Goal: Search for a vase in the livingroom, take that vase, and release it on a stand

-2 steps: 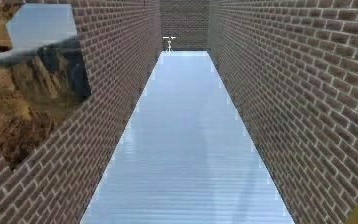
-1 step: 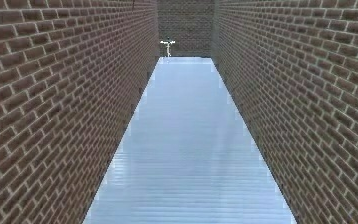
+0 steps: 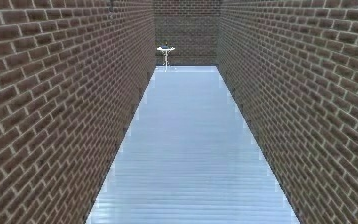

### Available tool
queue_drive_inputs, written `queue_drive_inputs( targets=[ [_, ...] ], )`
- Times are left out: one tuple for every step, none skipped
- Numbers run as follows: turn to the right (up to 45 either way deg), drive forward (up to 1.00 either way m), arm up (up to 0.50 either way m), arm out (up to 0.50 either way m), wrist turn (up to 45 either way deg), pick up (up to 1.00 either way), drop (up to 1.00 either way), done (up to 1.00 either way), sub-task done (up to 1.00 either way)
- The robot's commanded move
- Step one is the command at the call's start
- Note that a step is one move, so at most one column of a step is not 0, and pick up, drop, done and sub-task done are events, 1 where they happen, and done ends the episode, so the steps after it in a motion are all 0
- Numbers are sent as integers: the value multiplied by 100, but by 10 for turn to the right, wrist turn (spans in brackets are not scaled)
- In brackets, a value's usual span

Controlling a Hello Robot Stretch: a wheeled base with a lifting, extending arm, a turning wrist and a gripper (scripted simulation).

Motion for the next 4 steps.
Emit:
queue_drive_inputs(
  targets=[
    [0, 100, 0, 0, 0, 0, 0, 0, 0],
    [0, 100, 0, 0, 0, 0, 0, 0, 0],
    [0, 100, 0, 0, 0, 0, 0, 0, 0],
    [0, 100, 0, 0, 0, 0, 0, 0, 0]
  ],
)
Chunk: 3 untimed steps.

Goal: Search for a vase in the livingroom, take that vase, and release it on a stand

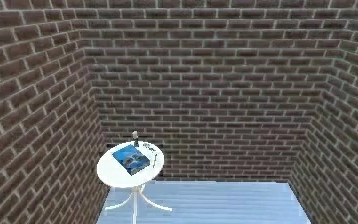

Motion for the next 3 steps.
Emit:
queue_drive_inputs(
  targets=[
    [-30, 0, 0, 0, 0, 0, 0, 0, 0],
    [0, 25, 0, 0, 0, 0, 0, 0, 0],
    [-450, 0, 0, 0, 0, 0, 0, 0, 0]
  ],
)
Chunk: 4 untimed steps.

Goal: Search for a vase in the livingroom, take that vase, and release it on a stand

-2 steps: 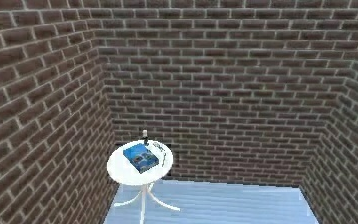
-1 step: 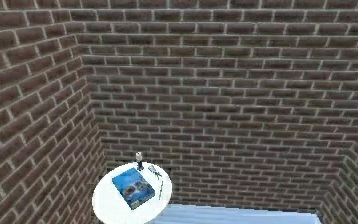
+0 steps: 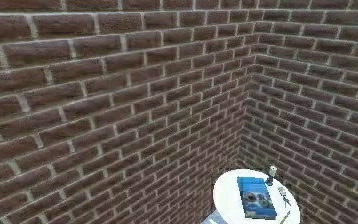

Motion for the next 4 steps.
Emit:
queue_drive_inputs(
  targets=[
    [-450, 0, 0, 0, 0, 0, 0, 0, 0],
    [-30, 0, 0, 0, 0, 0, 0, 0, 0],
    [0, 0, 50, 0, 0, 0, 0, 0, 0],
    [0, 0, 26, 0, 0, 0, 0, 0, 0]
  ],
)
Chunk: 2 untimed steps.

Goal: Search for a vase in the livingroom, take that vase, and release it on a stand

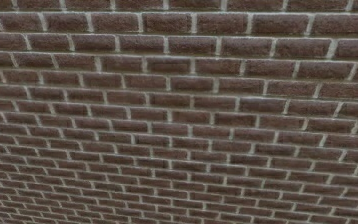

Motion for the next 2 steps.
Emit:
queue_drive_inputs(
  targets=[
    [0, 0, 0, 2, 0, 0, 0, 0, 0],
    [0, 0, 0, 0, 450, 0, 0, 0, 0]
  ],
)
